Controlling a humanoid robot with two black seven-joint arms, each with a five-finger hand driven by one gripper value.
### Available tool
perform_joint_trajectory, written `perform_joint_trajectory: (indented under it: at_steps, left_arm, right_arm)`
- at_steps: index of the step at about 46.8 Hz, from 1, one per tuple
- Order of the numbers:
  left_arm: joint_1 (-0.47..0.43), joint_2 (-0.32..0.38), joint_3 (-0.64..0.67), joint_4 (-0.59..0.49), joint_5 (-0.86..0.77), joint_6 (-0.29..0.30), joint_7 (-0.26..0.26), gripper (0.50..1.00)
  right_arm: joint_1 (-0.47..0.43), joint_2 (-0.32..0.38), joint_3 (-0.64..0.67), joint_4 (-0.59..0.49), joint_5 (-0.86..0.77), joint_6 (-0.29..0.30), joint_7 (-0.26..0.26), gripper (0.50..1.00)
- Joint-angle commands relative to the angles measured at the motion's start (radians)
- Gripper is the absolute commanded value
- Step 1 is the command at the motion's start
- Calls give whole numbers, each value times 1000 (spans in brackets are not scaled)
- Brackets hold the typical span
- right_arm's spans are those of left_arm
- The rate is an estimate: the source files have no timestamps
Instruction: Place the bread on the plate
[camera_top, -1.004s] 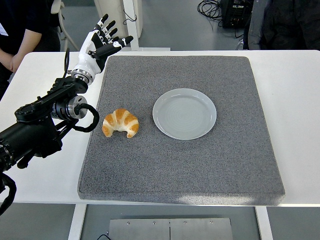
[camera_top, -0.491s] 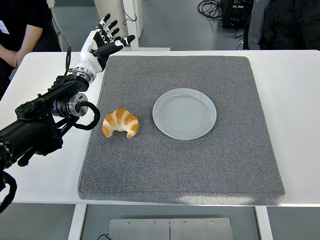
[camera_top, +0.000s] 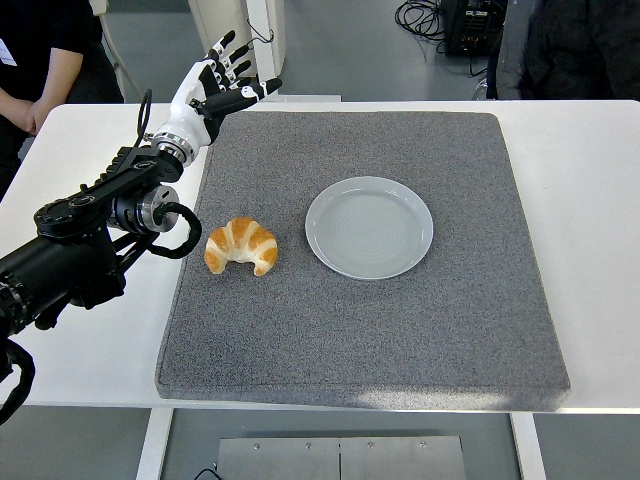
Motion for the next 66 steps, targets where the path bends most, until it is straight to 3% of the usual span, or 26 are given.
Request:
perform_joint_trajectory:
  at_steps: [1, 24, 28, 34, 42, 47, 56, 66]
  left_arm:
    - [-1, 0, 0, 0, 0, -1, 1, 977]
    - [-4, 14, -11, -20, 0, -9, 2, 977]
    - [-7, 31, -9, -71, 0, -5, 12, 977]
    - [-10, 100, 3, -193, 1, 31, 31, 974]
    - [-36, 211, 61, -371, 3, 94, 108, 972]
    - [-76, 288, 132, -466, 3, 120, 114, 971]
    - [-173, 445, 276, -618, 3, 121, 156, 971]
    - [-332, 615, 534, -786, 6, 110, 159, 971]
  right_arm:
    - [0, 0, 0, 0, 0, 0, 0, 1000]
    - [0, 0, -1, 0, 0, 2, 0, 1000]
    - [1, 0, -1, 0, 0, 2, 0, 1000]
    - [0, 0, 0, 0, 0, 2, 0, 1000]
    - [0, 0, 0, 0, 0, 2, 0, 1000]
    - [0, 0, -1, 1, 0, 3, 0, 1000]
    - [1, 0, -3, 0, 0, 3, 0, 1000]
    - [0, 0, -3, 0, 0, 3, 0, 1000]
